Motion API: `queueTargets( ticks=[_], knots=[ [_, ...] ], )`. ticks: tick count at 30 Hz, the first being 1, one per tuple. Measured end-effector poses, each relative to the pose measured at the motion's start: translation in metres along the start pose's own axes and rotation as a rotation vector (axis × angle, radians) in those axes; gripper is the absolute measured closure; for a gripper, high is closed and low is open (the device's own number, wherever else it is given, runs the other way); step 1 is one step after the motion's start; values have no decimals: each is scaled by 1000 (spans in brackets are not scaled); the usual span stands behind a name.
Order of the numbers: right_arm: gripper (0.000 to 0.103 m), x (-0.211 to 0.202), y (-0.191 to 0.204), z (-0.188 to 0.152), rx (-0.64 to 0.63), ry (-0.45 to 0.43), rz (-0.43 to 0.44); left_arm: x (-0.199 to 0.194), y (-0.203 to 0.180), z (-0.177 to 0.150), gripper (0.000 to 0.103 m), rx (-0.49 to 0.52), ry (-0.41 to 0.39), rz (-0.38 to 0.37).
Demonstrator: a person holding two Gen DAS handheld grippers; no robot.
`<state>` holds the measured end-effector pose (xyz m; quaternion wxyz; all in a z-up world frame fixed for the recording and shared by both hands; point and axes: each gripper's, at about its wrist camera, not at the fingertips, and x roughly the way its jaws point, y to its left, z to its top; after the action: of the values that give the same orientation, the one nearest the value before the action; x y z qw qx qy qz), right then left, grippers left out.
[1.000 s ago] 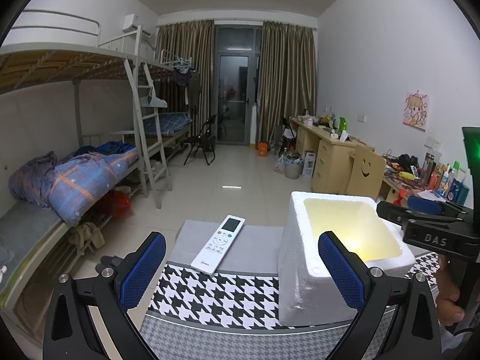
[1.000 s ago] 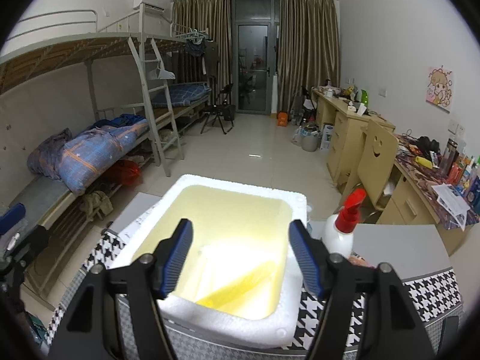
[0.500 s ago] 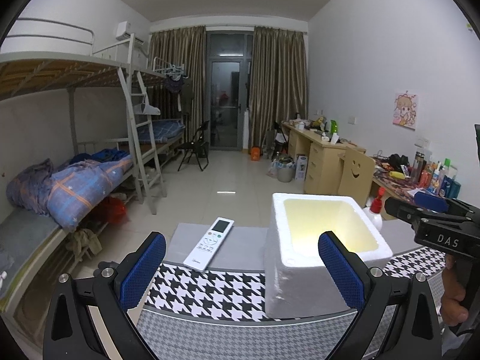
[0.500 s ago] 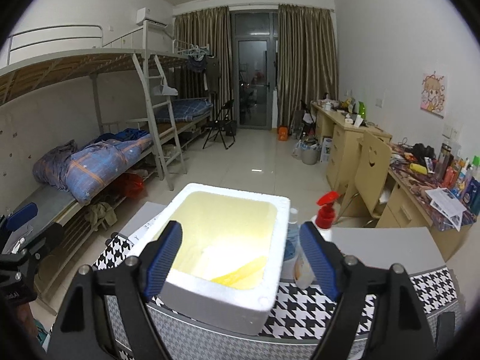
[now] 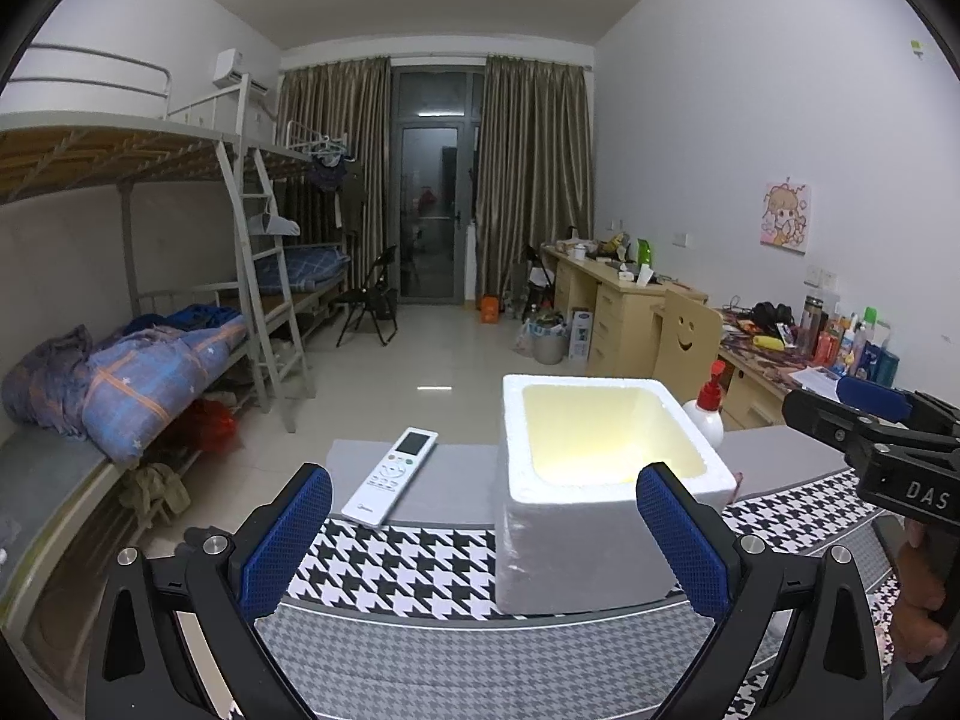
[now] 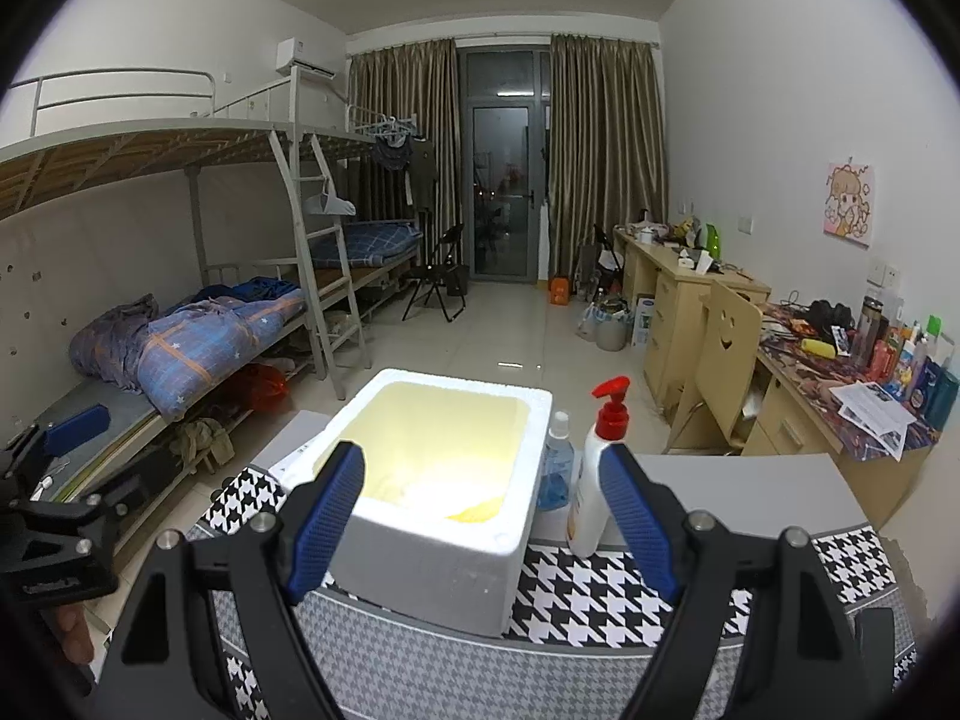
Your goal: Organize soft objects
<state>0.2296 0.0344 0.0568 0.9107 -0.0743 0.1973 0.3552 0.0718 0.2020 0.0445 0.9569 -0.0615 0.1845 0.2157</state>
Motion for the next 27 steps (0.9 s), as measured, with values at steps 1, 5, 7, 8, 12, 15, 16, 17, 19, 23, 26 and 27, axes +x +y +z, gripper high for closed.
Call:
queueTargets(
  ticks=[1,5,7,8,12,15,16,17,19,23,26,27],
  knots=[
    [19,-1,-2,-1,4,1,3,-1,-1,-1,1,2,-1,-1],
    [19,-10,-8,-6,22,-2,8,-8,-6,-3,1,1,-5,-17],
    [19,-15,-11,-8,26,-9,6,-12,-10,-5,1,6,-7,-25],
    [19,-18,-13,-9,29,-11,6,-15,-13,-6,1,7,-11,-32],
    [19,-31,-17,-11,33,-28,4,-25,-20,-8,1,9,-22,-57],
    [19,-41,-20,-13,28,-43,3,-30,-30,-10,1,23,-25,-81],
    [19,-44,-20,-14,28,-47,2,-33,-33,-12,1,24,-26,-91],
    [19,-47,-22,-15,29,-50,0,-34,-35,-13,1,25,-26,-99],
    [19,-53,-24,-17,29,-56,0,-37,-40,-14,1,30,-26,-117],
    [19,-65,-28,-23,25,-65,-3,-42,-53,-16,1,37,-30,-150],
    [19,-74,-30,-27,29,-78,-3,-48,-61,-16,1,40,-37,-169],
    [19,-77,-31,-28,27,-82,-7,-51,-63,-17,1,44,-41,-176]
  ],
)
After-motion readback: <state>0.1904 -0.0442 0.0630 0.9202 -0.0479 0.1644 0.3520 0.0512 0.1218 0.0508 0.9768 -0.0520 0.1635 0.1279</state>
